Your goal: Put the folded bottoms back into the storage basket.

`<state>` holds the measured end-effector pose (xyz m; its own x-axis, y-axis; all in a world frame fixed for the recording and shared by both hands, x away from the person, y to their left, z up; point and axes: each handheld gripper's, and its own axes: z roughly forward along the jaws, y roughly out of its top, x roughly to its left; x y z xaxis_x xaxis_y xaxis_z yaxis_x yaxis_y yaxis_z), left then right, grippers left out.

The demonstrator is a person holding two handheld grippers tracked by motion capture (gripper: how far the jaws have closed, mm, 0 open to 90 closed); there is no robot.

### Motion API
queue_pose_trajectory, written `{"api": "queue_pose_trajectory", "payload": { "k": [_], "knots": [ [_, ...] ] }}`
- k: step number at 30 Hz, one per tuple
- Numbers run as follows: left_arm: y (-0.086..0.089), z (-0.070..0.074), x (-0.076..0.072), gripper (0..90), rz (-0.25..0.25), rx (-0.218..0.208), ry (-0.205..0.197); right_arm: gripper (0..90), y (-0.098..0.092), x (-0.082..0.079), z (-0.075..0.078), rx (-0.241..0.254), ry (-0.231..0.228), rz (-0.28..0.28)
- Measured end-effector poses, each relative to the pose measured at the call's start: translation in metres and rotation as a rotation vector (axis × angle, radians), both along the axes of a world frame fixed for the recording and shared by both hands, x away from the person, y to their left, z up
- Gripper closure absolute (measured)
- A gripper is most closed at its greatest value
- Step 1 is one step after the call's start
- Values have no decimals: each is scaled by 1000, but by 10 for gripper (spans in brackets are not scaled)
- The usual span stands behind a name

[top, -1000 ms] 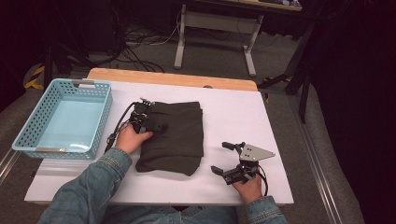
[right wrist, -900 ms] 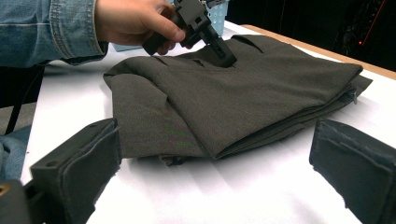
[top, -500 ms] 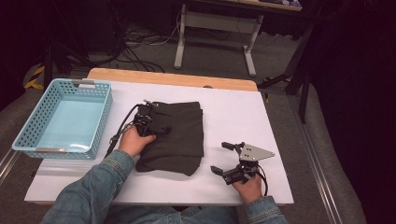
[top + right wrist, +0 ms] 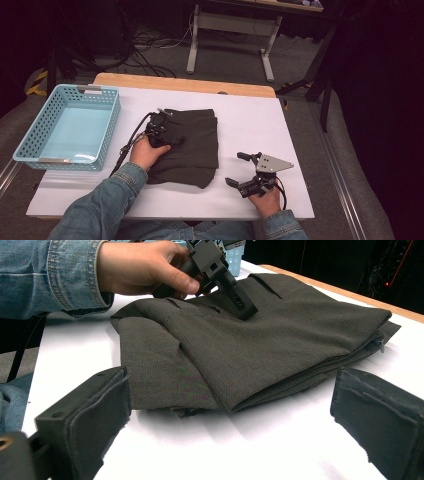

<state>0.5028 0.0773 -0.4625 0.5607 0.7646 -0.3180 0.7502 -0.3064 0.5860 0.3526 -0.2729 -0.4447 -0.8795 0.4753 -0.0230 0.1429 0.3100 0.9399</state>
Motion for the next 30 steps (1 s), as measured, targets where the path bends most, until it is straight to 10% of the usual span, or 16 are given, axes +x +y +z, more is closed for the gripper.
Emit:
{"api": "queue_pose_trajectory", "payload": {
  "k": [20, 30],
  "knots": [
    [-8, 6, -9, 437, -28, -30, 22, 35, 0, 1, 0, -1, 2, -1],
    [-14, 13, -20, 654, -39, 20, -74, 36, 0, 1, 0, 3, 3, 2]
  ]
}}
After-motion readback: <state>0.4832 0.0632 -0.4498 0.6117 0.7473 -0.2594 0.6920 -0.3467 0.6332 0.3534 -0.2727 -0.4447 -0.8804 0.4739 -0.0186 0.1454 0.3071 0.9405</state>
